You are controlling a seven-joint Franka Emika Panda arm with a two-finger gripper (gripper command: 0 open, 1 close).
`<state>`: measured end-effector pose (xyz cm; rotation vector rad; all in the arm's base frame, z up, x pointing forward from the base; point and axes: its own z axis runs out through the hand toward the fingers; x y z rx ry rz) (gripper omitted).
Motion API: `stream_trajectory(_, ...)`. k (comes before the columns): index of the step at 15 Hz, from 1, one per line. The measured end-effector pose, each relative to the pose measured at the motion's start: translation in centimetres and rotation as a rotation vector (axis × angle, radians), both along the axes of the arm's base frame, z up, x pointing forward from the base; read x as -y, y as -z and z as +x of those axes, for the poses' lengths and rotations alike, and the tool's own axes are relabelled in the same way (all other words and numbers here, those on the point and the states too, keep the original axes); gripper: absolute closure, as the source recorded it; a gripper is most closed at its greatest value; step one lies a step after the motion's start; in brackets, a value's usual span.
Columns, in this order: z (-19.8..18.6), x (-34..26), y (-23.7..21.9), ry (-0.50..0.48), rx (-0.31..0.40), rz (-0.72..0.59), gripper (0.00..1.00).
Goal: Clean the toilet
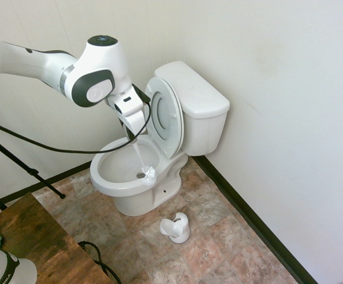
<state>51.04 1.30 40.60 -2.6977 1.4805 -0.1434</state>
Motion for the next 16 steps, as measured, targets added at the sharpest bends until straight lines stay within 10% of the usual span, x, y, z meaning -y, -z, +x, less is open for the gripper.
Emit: stream_trajectory(16,11.9,-12.8,15.2,-0.004,0.000,-0.037,1.00)
